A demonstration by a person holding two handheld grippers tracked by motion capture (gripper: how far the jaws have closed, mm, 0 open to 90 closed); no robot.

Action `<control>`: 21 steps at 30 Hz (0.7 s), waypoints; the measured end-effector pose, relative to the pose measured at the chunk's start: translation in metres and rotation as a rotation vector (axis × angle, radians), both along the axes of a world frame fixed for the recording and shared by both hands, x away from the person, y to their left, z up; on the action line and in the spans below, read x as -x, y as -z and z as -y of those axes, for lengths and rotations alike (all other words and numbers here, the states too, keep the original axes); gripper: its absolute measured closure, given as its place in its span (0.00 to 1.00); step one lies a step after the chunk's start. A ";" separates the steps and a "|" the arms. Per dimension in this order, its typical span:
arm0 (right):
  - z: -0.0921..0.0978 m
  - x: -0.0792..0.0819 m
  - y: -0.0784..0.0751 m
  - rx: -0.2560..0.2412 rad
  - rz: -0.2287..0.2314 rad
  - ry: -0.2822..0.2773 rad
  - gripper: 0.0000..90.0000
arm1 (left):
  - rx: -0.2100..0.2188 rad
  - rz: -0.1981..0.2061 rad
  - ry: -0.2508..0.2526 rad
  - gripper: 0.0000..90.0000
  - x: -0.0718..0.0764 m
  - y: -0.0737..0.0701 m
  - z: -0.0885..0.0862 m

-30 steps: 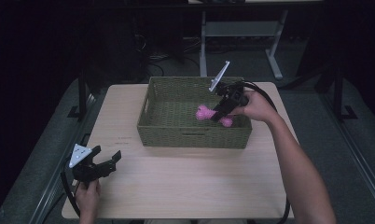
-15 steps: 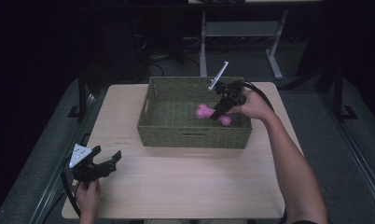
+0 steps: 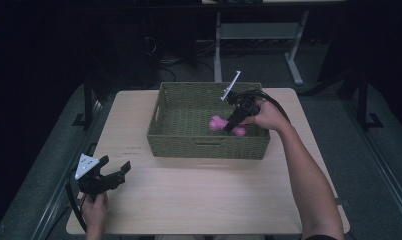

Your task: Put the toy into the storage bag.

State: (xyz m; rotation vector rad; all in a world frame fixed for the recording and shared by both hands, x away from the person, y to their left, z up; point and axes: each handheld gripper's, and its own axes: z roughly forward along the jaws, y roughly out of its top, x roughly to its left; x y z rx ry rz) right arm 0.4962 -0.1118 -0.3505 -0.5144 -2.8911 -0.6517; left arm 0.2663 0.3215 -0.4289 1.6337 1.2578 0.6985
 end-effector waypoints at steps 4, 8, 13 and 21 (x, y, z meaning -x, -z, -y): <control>-0.001 -0.002 0.004 0.000 -0.004 0.005 0.64 | -0.001 -0.001 0.002 0.14 0.000 0.000 0.001; -0.002 -0.003 0.010 0.010 -0.018 0.010 0.64 | 0.001 0.001 0.002 0.14 0.000 0.000 0.001; -0.003 -0.004 0.017 0.021 -0.026 0.007 0.64 | 0.000 0.000 0.003 0.14 0.000 0.000 0.001; -0.003 -0.002 0.019 0.027 -0.034 0.008 0.64 | -0.004 -0.001 0.008 0.14 0.000 0.000 0.002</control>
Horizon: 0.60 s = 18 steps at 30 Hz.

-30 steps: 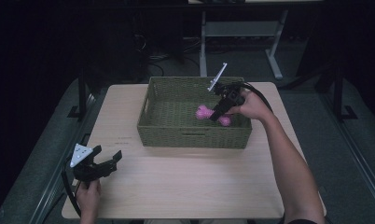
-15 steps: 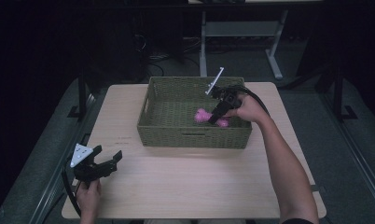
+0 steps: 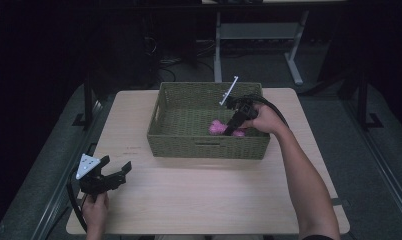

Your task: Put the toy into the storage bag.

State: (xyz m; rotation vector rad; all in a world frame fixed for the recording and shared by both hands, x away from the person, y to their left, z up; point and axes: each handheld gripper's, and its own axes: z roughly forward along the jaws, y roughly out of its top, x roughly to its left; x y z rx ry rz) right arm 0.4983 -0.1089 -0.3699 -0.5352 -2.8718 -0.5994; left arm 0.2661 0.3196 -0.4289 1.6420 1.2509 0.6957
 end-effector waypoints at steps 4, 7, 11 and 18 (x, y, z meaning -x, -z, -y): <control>0.002 0.001 0.006 -0.008 -0.006 0.005 0.64 | 0.000 0.000 0.000 0.14 0.000 0.000 0.000; 0.002 0.001 0.009 -0.004 -0.012 0.010 0.64 | -0.001 0.001 0.002 0.14 0.000 0.000 0.000; 0.003 0.000 0.012 0.000 -0.017 0.018 0.64 | 0.001 -0.001 0.001 0.14 0.000 0.000 0.000; 0.004 0.000 0.013 0.002 -0.015 0.026 0.63 | 0.000 0.000 0.004 0.14 0.000 0.000 0.001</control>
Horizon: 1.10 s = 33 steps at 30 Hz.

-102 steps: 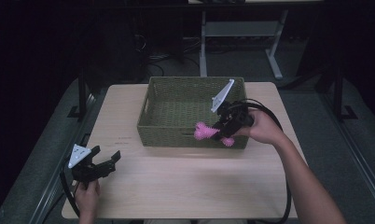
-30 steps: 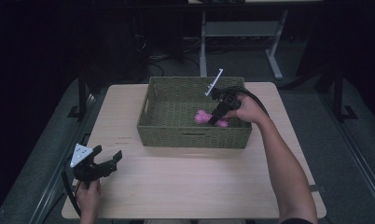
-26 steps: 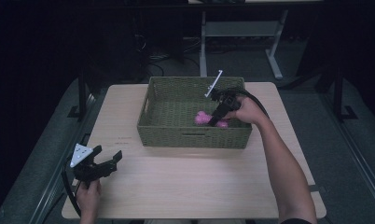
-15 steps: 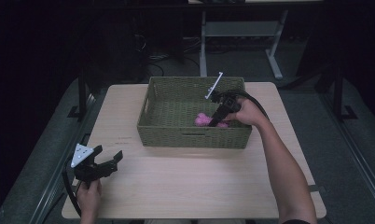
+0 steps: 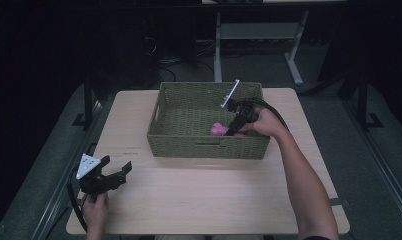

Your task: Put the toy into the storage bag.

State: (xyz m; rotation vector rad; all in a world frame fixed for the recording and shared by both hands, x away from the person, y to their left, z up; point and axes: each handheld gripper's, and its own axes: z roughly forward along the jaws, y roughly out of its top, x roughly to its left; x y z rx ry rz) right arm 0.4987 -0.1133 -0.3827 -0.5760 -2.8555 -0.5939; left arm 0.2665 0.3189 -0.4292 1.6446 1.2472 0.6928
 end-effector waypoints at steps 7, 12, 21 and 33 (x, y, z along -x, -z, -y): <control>0.003 0.000 -0.008 -0.046 0.015 0.033 0.57 | 0.000 0.001 0.001 0.14 0.000 0.000 0.000; 0.005 0.005 -0.014 -0.046 0.026 0.036 0.55 | -0.002 0.002 0.004 0.14 0.001 0.000 0.000; 0.016 0.019 -0.029 -0.068 0.064 0.055 0.51 | -0.005 0.001 0.006 0.14 0.001 0.000 0.001; 0.031 0.045 -0.061 -0.108 0.130 0.066 0.44 | -0.009 -0.001 0.007 0.14 0.001 0.000 0.002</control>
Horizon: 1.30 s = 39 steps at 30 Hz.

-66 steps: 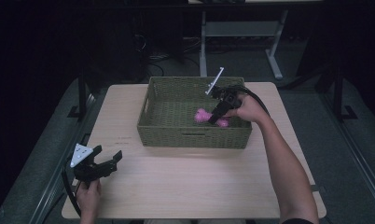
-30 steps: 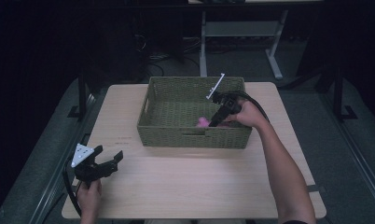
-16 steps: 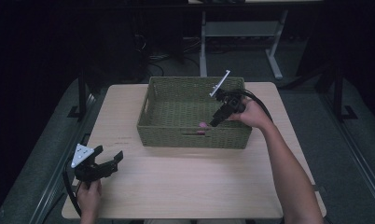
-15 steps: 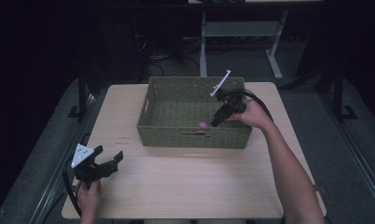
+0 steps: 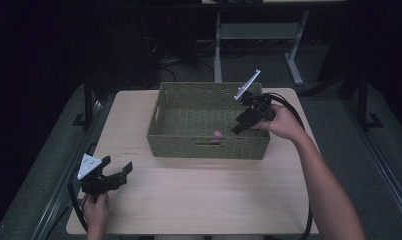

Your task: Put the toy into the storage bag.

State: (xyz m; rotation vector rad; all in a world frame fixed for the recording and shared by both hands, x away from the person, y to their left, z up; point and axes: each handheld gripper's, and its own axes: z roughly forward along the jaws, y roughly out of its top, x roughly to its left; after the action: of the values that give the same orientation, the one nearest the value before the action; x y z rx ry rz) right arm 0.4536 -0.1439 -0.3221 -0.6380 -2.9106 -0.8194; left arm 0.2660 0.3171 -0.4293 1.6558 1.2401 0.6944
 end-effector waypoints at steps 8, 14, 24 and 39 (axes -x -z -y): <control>0.004 0.019 -0.006 -0.001 0.013 -0.008 0.42 | 0.000 0.001 0.002 0.14 0.000 0.000 0.000; 0.010 0.028 -0.010 -0.011 0.025 -0.006 0.41 | -0.005 -0.002 0.003 0.14 0.000 0.000 0.001; 0.020 0.037 -0.008 -0.018 0.034 0.009 0.40 | -0.005 -0.001 0.003 0.14 0.000 0.000 0.001; 0.029 0.054 -0.003 -0.012 0.043 0.016 0.39 | -0.005 -0.002 0.006 0.14 -0.001 0.000 0.002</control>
State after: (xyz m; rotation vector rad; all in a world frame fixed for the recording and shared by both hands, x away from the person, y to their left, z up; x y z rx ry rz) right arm 0.3997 -0.1731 -0.3195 -0.6519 -2.9403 -0.8619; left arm 0.2666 0.3153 -0.4297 1.6642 1.2354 0.6928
